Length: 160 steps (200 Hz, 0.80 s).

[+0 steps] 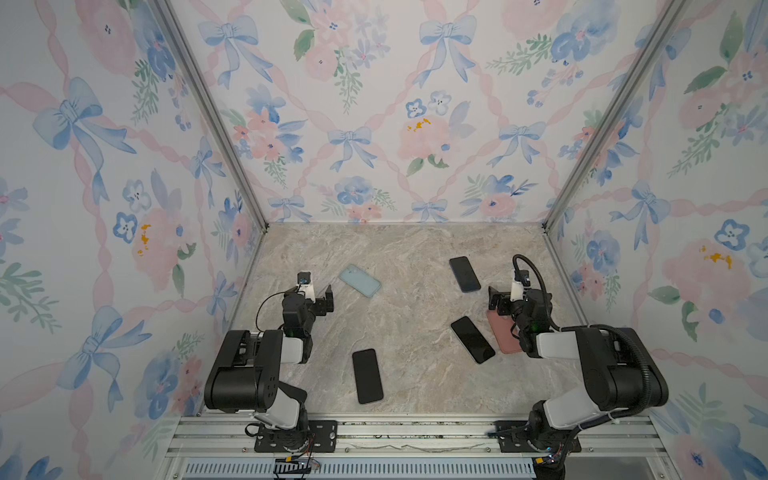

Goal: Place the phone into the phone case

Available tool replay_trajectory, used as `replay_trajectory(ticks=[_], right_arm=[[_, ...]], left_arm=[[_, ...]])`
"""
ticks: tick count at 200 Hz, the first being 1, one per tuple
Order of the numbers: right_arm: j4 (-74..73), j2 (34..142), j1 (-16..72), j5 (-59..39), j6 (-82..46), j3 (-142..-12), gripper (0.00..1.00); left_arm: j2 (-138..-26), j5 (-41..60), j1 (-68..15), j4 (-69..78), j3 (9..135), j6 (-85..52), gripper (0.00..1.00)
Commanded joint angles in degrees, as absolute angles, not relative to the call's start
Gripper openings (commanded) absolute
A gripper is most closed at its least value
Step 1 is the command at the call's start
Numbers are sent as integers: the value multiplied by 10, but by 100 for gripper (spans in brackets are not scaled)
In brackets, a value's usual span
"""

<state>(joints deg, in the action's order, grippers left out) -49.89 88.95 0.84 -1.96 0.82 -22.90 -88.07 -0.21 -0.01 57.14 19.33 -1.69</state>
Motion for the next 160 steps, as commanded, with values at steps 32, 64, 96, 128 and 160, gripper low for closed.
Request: replay_trajectory(ticks=[32,64,96,128,160], right_arm=[[-499,889,6,-28,4,-236,97],[-503,889,4,-30,3,-234,97],[-504,889,5,-31,2,-233,97],[-505,889,4,-32,2,-232,97],[-512,888,2,-35,1,-229,97]], left_arm=[[-879,-6,1,577,194,-22,98],[-879,-5,1,577,194,-22,98],[-879,-5,1,577,194,-21,98],[-878,-4,1,577,192,-21,98],[-874,-6,0,577,190,-22,98]])
